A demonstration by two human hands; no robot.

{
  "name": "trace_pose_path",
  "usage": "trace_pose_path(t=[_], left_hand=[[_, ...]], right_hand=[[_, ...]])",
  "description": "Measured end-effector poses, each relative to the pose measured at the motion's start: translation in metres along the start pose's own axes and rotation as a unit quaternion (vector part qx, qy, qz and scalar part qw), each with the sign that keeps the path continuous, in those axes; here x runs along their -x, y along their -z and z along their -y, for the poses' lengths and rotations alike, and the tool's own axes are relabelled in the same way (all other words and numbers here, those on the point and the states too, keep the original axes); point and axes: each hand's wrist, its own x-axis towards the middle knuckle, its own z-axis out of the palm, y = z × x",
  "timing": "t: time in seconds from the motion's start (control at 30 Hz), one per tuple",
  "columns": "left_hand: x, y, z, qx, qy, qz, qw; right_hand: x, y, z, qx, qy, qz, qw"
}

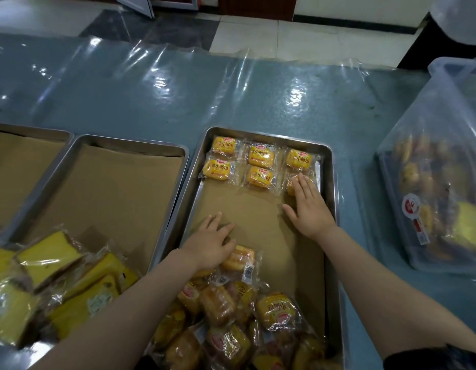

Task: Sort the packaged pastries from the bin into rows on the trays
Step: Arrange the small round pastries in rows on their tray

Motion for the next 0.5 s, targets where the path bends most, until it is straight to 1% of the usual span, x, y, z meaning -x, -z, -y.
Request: trace_pose_path(t=[0.07, 0.13, 0.23, 0.33, 0.4, 0.5], left_hand=[[0.002, 0.002, 0.003, 0.036, -0.007, -0.01, 0.999], [0.004, 0.006, 0.007, 0.074, -0.016, -0.019, 0.997], [0.005, 0.011, 0.012, 0.105, -0.022, -0.024, 0.994], [0.009, 0.013, 0.015, 0.091, -0.028, -0.017, 0.995], [0.014, 0.011, 0.014, 0.099, -0.034, -0.016, 0.994], [0.026, 0.003, 0.011, 0.138, -0.063, -0.024, 0.988]], right_hand=[[0.012, 0.006, 0.013, -0.028, 0.002, -0.01, 1.0], [0.028, 0.013, 0.031, -0.062, 0.029, 0.002, 0.998], [0.057, 0.022, 0.06, -0.14, 0.081, 0.05, 0.986], [0.082, 0.026, 0.082, -0.212, 0.099, 0.113, 0.966], [0.094, 0.024, 0.092, -0.214, 0.121, 0.136, 0.96], [0.107, 0.019, 0.099, -0.203, 0.143, 0.161, 0.955]])
